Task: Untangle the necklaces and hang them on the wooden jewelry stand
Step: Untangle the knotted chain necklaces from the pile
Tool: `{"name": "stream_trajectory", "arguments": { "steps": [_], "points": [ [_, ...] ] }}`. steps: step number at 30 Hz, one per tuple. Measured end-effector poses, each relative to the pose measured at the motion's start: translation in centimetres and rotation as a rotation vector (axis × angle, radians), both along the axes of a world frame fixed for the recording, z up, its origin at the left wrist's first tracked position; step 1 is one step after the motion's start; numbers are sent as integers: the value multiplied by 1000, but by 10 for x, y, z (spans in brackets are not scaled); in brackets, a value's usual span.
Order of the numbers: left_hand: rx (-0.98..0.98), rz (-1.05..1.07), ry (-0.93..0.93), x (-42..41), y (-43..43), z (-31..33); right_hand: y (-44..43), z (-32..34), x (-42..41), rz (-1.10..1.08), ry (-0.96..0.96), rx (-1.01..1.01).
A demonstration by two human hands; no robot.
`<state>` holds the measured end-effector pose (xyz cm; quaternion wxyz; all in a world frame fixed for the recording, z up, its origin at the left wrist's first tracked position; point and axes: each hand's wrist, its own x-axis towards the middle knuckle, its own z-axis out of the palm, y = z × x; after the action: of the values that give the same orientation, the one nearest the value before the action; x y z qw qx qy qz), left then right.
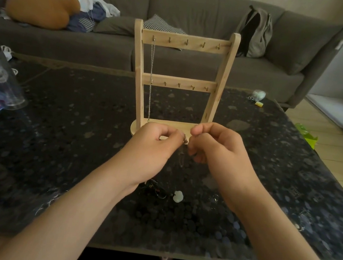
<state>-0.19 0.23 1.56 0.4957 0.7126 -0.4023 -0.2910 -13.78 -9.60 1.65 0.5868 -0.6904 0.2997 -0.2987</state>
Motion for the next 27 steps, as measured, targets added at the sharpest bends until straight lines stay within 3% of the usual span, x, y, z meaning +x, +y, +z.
{"name": "stream_trajectory", "arguments": {
  "steps": [6, 12, 20, 24, 27],
  "points": [
    [-28, 0, -48, 6, 1, -1, 0, 1, -3, -13, 59, -149],
    [-39, 112, 29, 9, -3, -6, 1, -3, 0, -95, 135, -360],
    [-27, 128, 35, 9, -3, -5, 7, -8, 3, -164, 151, -478],
    [-20, 131, -50, 8, -2, -4, 5, -9, 2, -139, 170, -499],
    [-3, 108, -217, 9, -2, -5, 3, -7, 1, -113, 204, -483]
  ]
}}
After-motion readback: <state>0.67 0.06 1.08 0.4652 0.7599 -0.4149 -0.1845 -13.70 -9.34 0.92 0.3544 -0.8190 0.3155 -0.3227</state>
